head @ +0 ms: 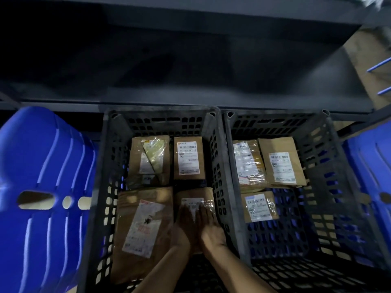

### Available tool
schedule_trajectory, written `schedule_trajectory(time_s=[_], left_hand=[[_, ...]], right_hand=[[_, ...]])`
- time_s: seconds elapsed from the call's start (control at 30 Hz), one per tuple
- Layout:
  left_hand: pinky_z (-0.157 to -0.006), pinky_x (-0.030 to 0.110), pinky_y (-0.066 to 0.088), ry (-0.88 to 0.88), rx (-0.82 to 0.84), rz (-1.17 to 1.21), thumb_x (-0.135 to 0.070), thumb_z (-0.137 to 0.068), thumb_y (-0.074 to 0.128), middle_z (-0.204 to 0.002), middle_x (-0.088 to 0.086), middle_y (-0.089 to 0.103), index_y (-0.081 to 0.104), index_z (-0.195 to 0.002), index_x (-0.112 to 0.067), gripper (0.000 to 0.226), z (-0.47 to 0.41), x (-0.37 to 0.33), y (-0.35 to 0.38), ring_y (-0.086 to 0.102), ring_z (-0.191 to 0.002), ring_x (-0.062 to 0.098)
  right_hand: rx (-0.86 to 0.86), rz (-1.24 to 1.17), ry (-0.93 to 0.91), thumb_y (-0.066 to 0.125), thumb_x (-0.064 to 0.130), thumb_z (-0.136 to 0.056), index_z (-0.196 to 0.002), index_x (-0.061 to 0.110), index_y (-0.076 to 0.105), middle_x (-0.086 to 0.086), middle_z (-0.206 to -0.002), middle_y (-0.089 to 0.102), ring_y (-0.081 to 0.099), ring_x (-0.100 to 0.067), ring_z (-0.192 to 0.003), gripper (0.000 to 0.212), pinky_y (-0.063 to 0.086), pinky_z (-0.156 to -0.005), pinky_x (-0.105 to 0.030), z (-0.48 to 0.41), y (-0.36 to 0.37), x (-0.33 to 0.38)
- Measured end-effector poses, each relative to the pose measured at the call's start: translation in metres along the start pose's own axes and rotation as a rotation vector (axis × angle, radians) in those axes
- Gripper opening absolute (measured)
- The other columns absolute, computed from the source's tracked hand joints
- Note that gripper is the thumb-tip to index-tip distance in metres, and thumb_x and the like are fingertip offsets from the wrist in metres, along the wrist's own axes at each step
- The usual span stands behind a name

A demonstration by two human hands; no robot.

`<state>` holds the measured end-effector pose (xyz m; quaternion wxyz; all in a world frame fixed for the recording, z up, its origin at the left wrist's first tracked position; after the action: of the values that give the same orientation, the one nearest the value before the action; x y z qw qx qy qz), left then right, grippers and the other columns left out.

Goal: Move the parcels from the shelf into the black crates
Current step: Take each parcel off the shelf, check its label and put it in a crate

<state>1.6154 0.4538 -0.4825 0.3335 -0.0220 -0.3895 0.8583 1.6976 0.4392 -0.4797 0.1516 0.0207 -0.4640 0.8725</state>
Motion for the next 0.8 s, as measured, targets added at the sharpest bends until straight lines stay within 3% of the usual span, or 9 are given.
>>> schedule_trajectory(time_s=[0.03,0.07,0.13,0.17,0.27,0.4,0.5,0.63,0.8], left_hand=[[-0.107,0.058,-0.023,-0.068,-0.031,-0.081,-0.014,-0.097,0.006,-0.149,0.032,0.024,0.018,-0.147,0.004,0.054,0.005,0.015,-0.008,-0.008,-0.134,0.061],[-0.109,0.054,-0.023,-0.057,-0.123,-0.07,-0.032,-0.1,0.02,-0.152,0.017,0.032,0.025,-0.148,-0.009,0.053,0.01,0.019,-0.019,-0.013,-0.138,0.053],[-0.115,0.05,-0.016,0.051,-0.168,0.02,-0.03,-0.101,0.027,-0.157,0.019,0.017,0.009,-0.15,-0.004,0.058,0.011,0.015,-0.03,-0.007,-0.144,0.042],[-0.118,0.049,-0.009,0.138,-0.094,0.066,-0.025,-0.102,0.027,-0.157,0.023,0.011,0.002,-0.15,0.0,0.06,0.022,0.017,-0.036,-0.002,-0.145,0.04],[-0.12,0.044,0.003,0.121,-0.296,0.132,-0.017,-0.102,0.024,-0.159,0.021,0.003,-0.002,-0.15,0.0,0.057,0.044,0.05,-0.078,0.003,-0.147,0.035],[-0.12,0.039,0.003,0.017,-0.458,0.094,-0.01,-0.101,0.031,-0.159,0.016,-0.007,-0.011,-0.148,-0.002,0.064,0.074,0.108,-0.14,-0.003,-0.147,0.03],[-0.12,0.04,-0.001,-0.086,-0.647,0.144,-0.029,-0.101,0.035,-0.16,0.014,-0.004,-0.009,-0.149,-0.004,0.07,0.101,0.161,-0.203,-0.002,-0.148,0.027],[-0.117,0.039,-0.008,-0.213,-0.905,0.111,-0.051,-0.096,0.036,-0.16,0.013,-0.005,-0.01,-0.149,-0.003,0.085,0.144,0.222,-0.278,-0.004,-0.148,0.027],[-0.119,0.04,0.0,-0.295,-1.08,0.115,-0.053,-0.092,0.046,-0.16,0.015,0.006,0.002,-0.15,0.0,0.09,0.181,0.269,-0.334,0.006,-0.148,0.028]], right_hand=[[0.078,0.078,-0.002,0.026,0.001,-0.098,-0.148,-0.002,0.006,-0.019,-0.158,0.004,0.002,-0.032,-0.146,0.054,0.01,-0.117,-0.038,0.001,0.001,0.0],[0.065,0.148,-0.057,0.02,0.002,-0.099,-0.149,-0.001,0.002,-0.019,-0.158,-0.004,-0.008,-0.034,-0.146,0.053,-0.004,-0.117,-0.043,0.002,-0.004,0.004],[0.06,0.224,-0.132,0.016,0.004,-0.099,-0.149,0.001,-0.003,-0.018,-0.158,-0.009,-0.011,-0.034,-0.145,0.053,-0.013,-0.115,-0.044,0.007,-0.019,0.013],[0.045,0.221,-0.158,0.016,0.004,-0.099,-0.149,0.002,-0.006,-0.017,-0.158,-0.011,-0.012,-0.032,-0.145,0.054,-0.013,-0.115,-0.042,0.011,-0.031,0.018],[-0.06,0.176,-0.216,0.027,-0.003,-0.095,-0.149,0.007,-0.011,-0.012,-0.158,-0.017,-0.016,-0.028,-0.145,0.067,-0.009,-0.115,-0.038,0.025,-0.081,0.029],[-0.268,0.053,-0.29,0.043,0.001,-0.093,-0.15,0.009,-0.008,-0.009,-0.158,-0.016,-0.014,-0.025,-0.145,0.077,-0.009,-0.111,-0.031,0.043,-0.172,0.044],[-0.429,0.03,-0.353,0.053,0.016,-0.094,-0.15,0.012,-0.007,-0.005,-0.159,-0.013,-0.011,-0.021,-0.146,0.083,-0.009,-0.11,-0.028,0.054,-0.251,0.062],[-0.634,0.093,-0.431,0.053,0.031,-0.095,-0.15,0.01,-0.006,-0.006,-0.159,-0.009,-0.007,-0.022,-0.147,0.084,-0.006,-0.113,-0.029,0.063,-0.337,0.093],[-0.776,0.154,-0.488,0.055,0.036,-0.093,-0.151,0.008,-0.001,-0.011,-0.16,-0.001,-0.003,-0.023,-0.147,0.085,-0.001,-0.114,-0.029,0.069,-0.408,0.131]])
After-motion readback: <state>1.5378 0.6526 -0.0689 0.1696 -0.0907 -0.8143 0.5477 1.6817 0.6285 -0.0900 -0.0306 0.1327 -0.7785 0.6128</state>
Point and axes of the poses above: each hand's wrist, its own z-axis away from the middle knuckle, its own y-axis out of the palm, x = y × z, the point moved 7 cm from there along -z, towards the middle knuckle
